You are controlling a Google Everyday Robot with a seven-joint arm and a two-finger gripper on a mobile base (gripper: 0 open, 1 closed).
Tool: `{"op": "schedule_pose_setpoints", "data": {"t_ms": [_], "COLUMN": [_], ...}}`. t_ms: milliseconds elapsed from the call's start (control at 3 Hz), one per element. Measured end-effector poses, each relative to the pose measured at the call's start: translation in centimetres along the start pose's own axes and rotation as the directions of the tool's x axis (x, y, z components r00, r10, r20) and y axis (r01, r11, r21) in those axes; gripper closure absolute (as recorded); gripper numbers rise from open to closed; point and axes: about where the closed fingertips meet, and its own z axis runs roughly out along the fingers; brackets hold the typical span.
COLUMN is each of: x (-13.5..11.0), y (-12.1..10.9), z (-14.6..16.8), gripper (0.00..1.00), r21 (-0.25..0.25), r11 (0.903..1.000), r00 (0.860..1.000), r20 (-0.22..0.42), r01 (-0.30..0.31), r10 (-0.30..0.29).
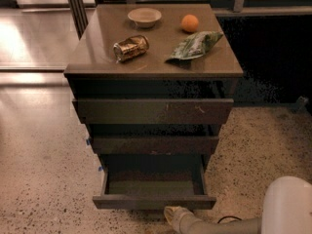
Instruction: Close bottom drawer
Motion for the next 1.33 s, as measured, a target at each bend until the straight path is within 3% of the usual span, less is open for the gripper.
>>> {"op": "schedule_pose_setpoints", "data": {"t_ms": [667,1000,1333], "x": [1.1,1.7,1.7], "y": [-2.9,-5.2,-5.2], "z": [2.2,3.2,3.2], "gripper": [1.00,1.00,1.00], "r21": [0.055,0.120,0.120], "r11": [0.9955,0.9863,0.9862], "r00": [0.997,0.993,0.993], "r20": [-0.018,-0.034,-0.034], "r01": [0.078,0.114,0.114], "r10": [-0.077,-0.110,-0.111]}}
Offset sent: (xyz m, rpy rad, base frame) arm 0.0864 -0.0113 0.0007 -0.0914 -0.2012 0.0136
